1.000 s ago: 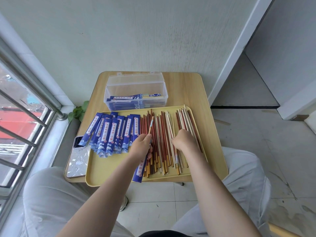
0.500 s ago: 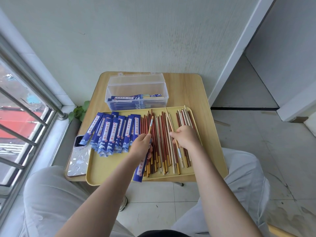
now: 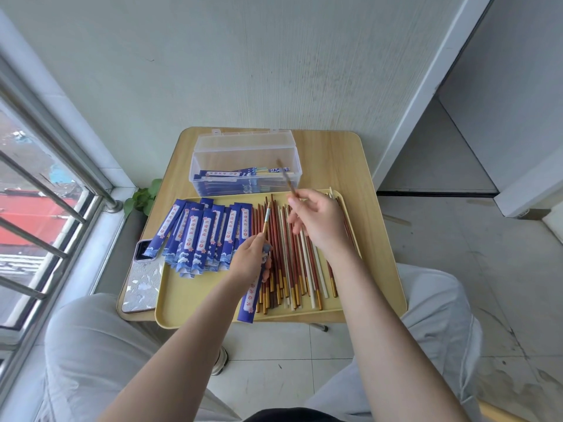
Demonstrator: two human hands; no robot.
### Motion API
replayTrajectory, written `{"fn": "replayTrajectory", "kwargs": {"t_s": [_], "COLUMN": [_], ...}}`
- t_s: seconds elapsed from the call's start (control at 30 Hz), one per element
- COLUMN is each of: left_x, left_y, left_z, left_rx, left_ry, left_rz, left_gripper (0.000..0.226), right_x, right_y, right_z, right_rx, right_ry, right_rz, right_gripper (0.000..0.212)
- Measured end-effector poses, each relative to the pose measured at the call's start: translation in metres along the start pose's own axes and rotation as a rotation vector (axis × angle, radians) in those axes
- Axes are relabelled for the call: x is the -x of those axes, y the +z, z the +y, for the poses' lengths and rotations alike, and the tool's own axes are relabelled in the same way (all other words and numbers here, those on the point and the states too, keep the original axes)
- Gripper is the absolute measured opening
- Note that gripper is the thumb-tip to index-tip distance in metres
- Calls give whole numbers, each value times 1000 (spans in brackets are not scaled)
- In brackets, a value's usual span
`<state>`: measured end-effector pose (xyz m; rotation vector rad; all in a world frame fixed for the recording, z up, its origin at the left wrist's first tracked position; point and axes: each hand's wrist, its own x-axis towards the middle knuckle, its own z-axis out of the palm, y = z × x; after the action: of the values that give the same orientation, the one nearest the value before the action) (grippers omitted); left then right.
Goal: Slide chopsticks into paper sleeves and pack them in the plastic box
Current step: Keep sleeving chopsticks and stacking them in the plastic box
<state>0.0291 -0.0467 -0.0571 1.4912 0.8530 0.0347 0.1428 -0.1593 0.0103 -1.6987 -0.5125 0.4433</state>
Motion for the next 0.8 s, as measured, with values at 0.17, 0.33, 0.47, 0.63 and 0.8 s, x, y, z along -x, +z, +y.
{"fn": "replayTrajectory", "kwargs": {"t_s": [0.17, 0.33, 0.47, 0.63, 0.8], "left_x": [2, 6, 8, 8, 12], "left_y": [-7, -8, -7, -7, -6], "left_z": [4, 13, 15, 15, 20], "left_rx": [54, -38, -58, -103, -93], "left_ry": [-25, -10, 22, 53, 112], "left_rz": [-73, -186, -225, -258, -217], "left_gripper": [53, 64, 64, 66, 65], "right_x": [-8, -8, -11, -15, -15], "right_y": [4, 5, 8, 8, 6], "right_z": [4, 0, 2, 7, 5], "right_rx": [147, 20, -46, -66, -4], "right_ry": [-68, 6, 4, -8, 40], "right_rz": [144, 209, 309, 332, 291], "right_gripper": [24, 23, 16, 12, 14]}}
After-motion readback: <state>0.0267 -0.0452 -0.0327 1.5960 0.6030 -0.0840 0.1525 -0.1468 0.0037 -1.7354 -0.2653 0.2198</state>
